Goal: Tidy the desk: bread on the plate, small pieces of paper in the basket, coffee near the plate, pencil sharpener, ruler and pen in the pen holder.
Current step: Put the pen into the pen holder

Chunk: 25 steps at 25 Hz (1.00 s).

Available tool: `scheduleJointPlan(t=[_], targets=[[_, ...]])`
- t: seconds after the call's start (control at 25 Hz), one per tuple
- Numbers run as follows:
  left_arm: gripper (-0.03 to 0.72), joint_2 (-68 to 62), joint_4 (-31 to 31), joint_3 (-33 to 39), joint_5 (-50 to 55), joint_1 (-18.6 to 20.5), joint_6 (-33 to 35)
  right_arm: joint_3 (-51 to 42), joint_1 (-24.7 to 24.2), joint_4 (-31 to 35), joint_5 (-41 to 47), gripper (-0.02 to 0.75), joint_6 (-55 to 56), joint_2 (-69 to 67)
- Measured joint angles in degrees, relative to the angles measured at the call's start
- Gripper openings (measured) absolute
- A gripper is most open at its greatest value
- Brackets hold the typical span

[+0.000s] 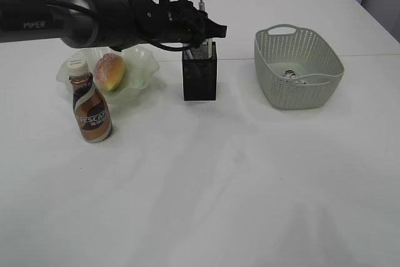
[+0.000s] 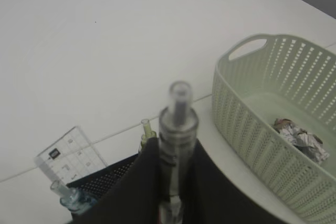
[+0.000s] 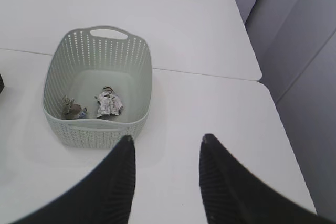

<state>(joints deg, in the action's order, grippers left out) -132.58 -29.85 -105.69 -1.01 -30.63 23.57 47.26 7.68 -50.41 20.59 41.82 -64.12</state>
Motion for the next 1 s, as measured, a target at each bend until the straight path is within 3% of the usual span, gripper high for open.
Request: scheduleJointPlan(t=[0.68,0.8,1.0], targets=[[0.097,-0.9,0.0,0.0,1.8,0.1,0.0,0.0,0.0,0.0,-0.8,0.329,0.2,0.0],[0.142,-0.9,0.0,-0.1,1.9,0.1,0.0,0.0,0.0,0.0,-1.1,0.329,0.2,0.0],[0.312,-0.9,0.0,-0.2,1.9,0.1,0.0,0.0,0.0,-0.1,-1.3,0.329,0.4,0.0]])
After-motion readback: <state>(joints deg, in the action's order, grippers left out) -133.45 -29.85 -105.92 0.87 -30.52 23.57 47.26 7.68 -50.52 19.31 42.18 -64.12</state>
